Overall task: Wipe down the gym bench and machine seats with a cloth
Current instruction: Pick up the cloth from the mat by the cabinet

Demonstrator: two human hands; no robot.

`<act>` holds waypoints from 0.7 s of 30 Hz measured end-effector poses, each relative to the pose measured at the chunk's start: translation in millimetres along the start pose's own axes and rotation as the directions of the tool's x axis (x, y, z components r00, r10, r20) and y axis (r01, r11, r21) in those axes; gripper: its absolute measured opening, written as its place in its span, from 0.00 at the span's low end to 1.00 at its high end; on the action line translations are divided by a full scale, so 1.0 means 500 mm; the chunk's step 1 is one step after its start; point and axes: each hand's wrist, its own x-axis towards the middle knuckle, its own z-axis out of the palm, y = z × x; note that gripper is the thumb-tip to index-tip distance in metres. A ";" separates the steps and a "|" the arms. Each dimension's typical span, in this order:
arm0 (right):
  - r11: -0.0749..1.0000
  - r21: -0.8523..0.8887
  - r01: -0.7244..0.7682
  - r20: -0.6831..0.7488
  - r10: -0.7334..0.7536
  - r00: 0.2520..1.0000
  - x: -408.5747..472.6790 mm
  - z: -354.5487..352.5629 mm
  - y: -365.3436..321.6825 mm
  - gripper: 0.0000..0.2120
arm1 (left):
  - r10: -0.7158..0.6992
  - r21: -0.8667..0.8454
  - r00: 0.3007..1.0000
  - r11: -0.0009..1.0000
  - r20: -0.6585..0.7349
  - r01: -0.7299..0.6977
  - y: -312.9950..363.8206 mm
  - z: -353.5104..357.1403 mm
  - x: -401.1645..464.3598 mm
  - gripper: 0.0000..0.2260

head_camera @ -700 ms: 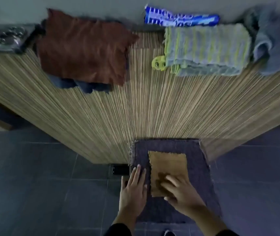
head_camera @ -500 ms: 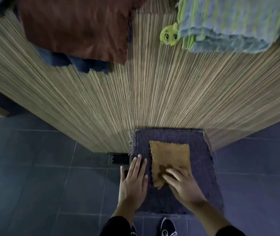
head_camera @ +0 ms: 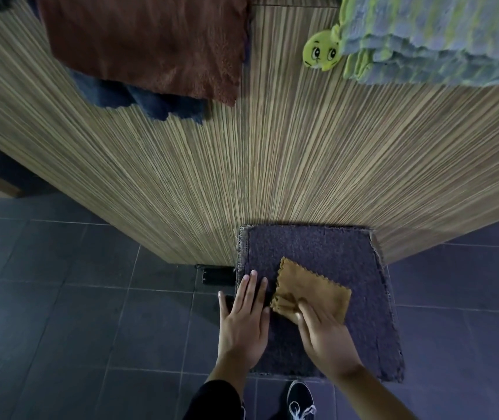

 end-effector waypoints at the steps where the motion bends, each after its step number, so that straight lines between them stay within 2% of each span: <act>1: 1.000 -0.016 0.027 0.007 -0.027 1.000 0.004 0.000 0.006 0.13 | -0.002 0.004 1.000 1.000 0.001 0.002 0.001 0.002 0.000 0.24; 5: 1.000 -0.010 0.015 0.103 -0.014 0.995 0.046 -0.023 0.043 0.20 | -0.012 0.011 1.000 1.000 -0.004 0.012 0.005 0.007 -0.002 0.24; 8: 0.997 -0.012 -0.071 0.150 0.072 0.986 0.085 -0.034 0.077 0.17 | -0.027 0.006 1.000 1.000 -0.011 0.027 0.006 0.012 -0.003 0.24; 10: 0.987 0.046 -0.151 0.254 0.135 0.958 0.098 -0.039 0.089 0.16 | -0.030 0.000 0.999 1.000 -0.016 0.030 0.006 0.014 -0.003 0.24; 13: 0.976 0.142 -0.164 0.373 0.101 0.923 0.114 -0.040 0.088 0.17 | -0.035 -0.007 0.999 0.999 -0.018 0.034 0.007 0.013 -0.004 0.24; 16: 0.959 0.223 -0.176 0.275 0.111 0.955 0.136 -0.044 0.085 0.13 | -0.038 -0.019 0.999 0.999 -0.014 0.037 0.008 0.013 -0.003 0.24; 18: 0.962 0.185 -0.199 0.219 0.157 0.963 0.147 -0.042 0.091 0.13 | -0.038 -0.022 0.999 0.999 -0.015 0.038 0.008 0.014 -0.003 0.24; 21: 0.965 0.106 -0.239 0.247 0.208 0.947 0.149 -0.036 0.097 0.14 | -0.036 -0.017 0.999 0.999 -0.019 0.036 0.009 0.016 -0.002 0.25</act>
